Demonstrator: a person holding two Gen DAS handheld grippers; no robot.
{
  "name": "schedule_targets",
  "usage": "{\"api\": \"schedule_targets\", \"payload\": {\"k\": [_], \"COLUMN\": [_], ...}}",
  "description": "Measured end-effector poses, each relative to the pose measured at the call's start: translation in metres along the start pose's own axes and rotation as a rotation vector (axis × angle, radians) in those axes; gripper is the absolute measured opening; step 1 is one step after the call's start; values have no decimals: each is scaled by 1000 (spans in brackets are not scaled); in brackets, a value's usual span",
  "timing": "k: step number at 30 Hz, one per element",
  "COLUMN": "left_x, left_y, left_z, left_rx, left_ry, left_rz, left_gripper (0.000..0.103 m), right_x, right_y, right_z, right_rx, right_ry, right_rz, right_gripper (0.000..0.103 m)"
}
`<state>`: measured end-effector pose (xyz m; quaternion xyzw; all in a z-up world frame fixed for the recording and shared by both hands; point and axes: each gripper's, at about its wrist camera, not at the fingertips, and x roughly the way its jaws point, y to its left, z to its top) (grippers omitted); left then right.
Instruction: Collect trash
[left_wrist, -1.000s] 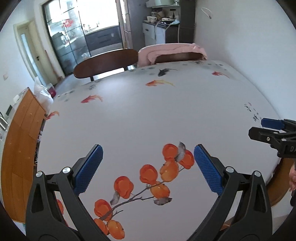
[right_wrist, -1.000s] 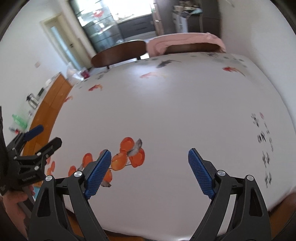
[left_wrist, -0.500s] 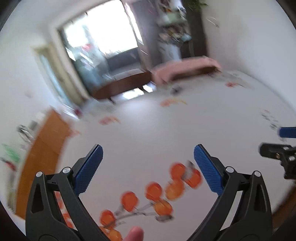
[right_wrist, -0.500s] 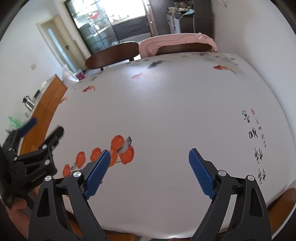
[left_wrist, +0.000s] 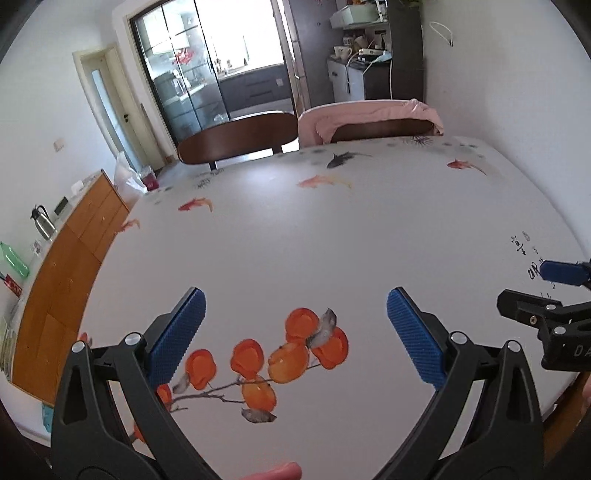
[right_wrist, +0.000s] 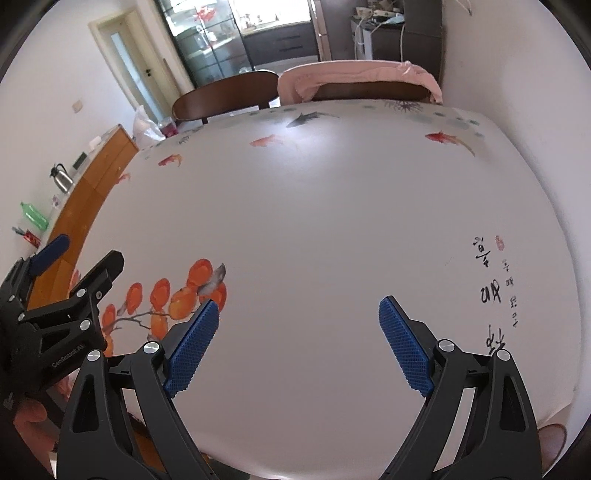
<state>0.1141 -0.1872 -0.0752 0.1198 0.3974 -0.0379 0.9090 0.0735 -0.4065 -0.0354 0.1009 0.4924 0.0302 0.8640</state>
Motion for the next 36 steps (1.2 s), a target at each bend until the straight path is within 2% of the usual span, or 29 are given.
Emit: {"api": "schedule_targets", "payload": {"k": [7, 17, 36], "left_x": [7, 19, 26], "left_y": [-5, -5, -2], "left_z": [-3, -6, -17], "left_rx": [12, 12, -10], "left_ry": [31, 67, 95], "left_rz": [20, -36, -45], "left_gripper": [96, 96, 96], "right_x": [10, 16, 11], "right_y": [-6, -1, 1], "right_z": [-6, -9, -13], "right_rx": [19, 20, 14], "right_ry": [13, 17, 22], "right_rz": [21, -4, -30], "right_gripper": [88, 88, 88]}}
